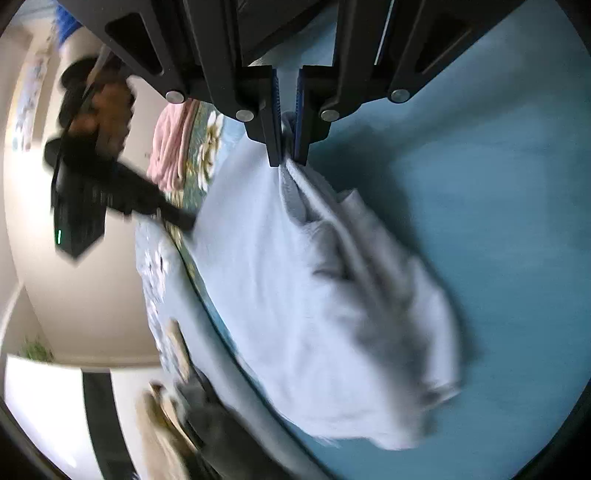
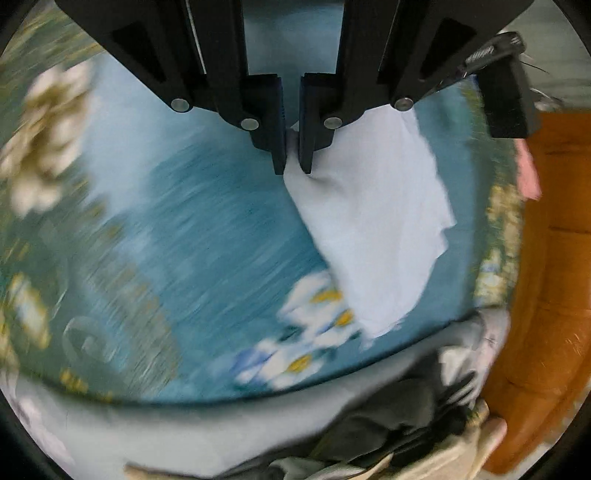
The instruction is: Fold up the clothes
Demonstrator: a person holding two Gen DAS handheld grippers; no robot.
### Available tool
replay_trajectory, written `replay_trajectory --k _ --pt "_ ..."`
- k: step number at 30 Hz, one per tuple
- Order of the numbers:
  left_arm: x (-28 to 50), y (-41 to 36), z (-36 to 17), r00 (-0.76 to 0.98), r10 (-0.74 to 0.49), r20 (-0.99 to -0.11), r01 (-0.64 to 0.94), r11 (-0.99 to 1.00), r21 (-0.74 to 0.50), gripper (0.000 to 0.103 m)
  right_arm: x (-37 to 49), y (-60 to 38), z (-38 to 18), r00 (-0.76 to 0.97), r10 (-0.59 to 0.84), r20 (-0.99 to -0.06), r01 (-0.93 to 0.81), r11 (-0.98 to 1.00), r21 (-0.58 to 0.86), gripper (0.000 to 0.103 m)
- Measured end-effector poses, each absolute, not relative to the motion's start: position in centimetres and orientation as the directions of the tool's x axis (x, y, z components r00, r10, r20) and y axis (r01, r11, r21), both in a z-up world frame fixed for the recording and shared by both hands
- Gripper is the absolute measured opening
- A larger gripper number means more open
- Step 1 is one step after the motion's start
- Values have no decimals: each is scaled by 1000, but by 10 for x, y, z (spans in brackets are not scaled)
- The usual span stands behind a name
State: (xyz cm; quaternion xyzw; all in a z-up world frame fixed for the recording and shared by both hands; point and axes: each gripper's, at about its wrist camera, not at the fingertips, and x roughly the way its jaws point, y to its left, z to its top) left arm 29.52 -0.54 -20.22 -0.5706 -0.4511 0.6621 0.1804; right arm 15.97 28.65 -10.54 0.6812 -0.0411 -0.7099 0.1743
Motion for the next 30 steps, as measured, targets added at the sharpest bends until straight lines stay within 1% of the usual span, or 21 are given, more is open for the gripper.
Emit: replay_trajectory --k 3,5,7,8,10,11,12,13,16,17,18,19,20,22,25,28,30 --pt "287 3 -197 -259 771 -581 250 -528 -812 7 136 290 -102 -18 -258 -966 213 -945 249 6" --pt "288 -11 -184 -274 763 -586 226 -541 -810 8 125 293 -105 -26 -248 -968 195 -951 238 6" --pt "292 -32 -176 -310 738 -600 225 -556 -800 10 118 297 -112 -24 -252 -967 176 -954 244 6" --pt "290 -47 -173 -340 700 -628 238 -582 -777 12 115 297 -116 -22 -248 -969 177 -954 240 6" --pt "280 -69 -174 -376 626 -683 275 -628 -728 26 109 298 -128 -19 -245 -969 170 -956 239 6" --pt "274 -81 -176 -393 597 -699 304 -633 -712 28 108 303 -132 -19 -259 -966 153 -955 254 6" --pt "268 -88 -178 -399 583 -707 325 -632 -704 32 108 307 -135 -22 -270 -963 136 -955 265 7" --pt "261 -94 -181 -400 574 -714 340 -631 -698 38 108 312 -135 -35 -266 -963 119 -958 260 8" --pt "243 -105 -189 -392 562 -729 364 -633 -684 50 114 334 -132 -106 -231 -967 29 -973 229 10" --pt "238 -106 -192 -386 562 -732 367 -635 -680 53 117 341 -130 -127 -228 -965 -6 -973 231 16" --pt "235 -107 -194 -385 567 -728 369 -628 -685 59 122 348 -129 -144 -235 -961 -42 -969 243 16" --pt "236 -108 -198 -385 580 -718 375 -613 -696 62 128 355 -130 -145 -290 -946 -78 -950 304 18" --pt "238 -111 -203 -384 595 -706 381 -594 -708 63 136 360 -133 -136 -358 -924 -111 -921 374 32" --pt "238 -108 -212 -377 608 -699 407 -570 -714 69 152 362 -143 -109 -454 -884 -167 -869 467 48" --pt "231 -98 -225 -357 634 -686 437 -536 -723 75 168 356 -163 -81 -521 -850 -241 -817 524 48" --pt "222 -87 -233 -354 643 -680 456 -516 -725 77 176 353 -176 -96 -531 -842 -307 -789 533 48" --pt "218 -85 -233 -372 643 -670 462 -497 -734 77 180 352 -181 -108 -537 -837 -347 -768 538 48"
